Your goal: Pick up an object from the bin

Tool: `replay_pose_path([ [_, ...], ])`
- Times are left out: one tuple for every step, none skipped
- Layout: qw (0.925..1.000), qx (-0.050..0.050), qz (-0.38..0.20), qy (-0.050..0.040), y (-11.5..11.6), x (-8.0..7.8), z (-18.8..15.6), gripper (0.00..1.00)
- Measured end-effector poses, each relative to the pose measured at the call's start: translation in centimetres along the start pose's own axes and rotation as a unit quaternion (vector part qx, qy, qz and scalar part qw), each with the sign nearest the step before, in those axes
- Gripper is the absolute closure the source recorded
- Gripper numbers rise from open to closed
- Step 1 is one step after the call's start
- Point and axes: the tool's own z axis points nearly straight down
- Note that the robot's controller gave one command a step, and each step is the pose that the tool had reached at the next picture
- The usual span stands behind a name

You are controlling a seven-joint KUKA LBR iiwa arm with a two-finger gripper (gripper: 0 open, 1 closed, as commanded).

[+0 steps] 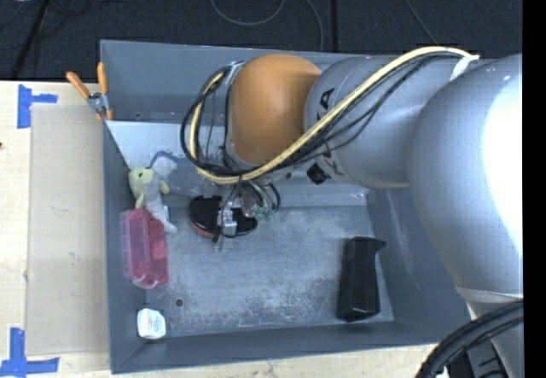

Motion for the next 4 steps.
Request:
replay_pose_path([
  [0.9975, -0.001, 0.071, -0.0001, 0.2, 0.9, 3.5, 0.00],
  [0.9671, 0.000, 0.254, 0.0001, -2.8, 0.3, 6.5, 1.00],
  [0.9671, 0.000, 0.254, 0.0001, -2.8, 0.3, 6.5, 1.00],
  [0.9592, -0.001, 0.283, -0.0024, -3.1, -0.2, -11.3, 1.00],
])
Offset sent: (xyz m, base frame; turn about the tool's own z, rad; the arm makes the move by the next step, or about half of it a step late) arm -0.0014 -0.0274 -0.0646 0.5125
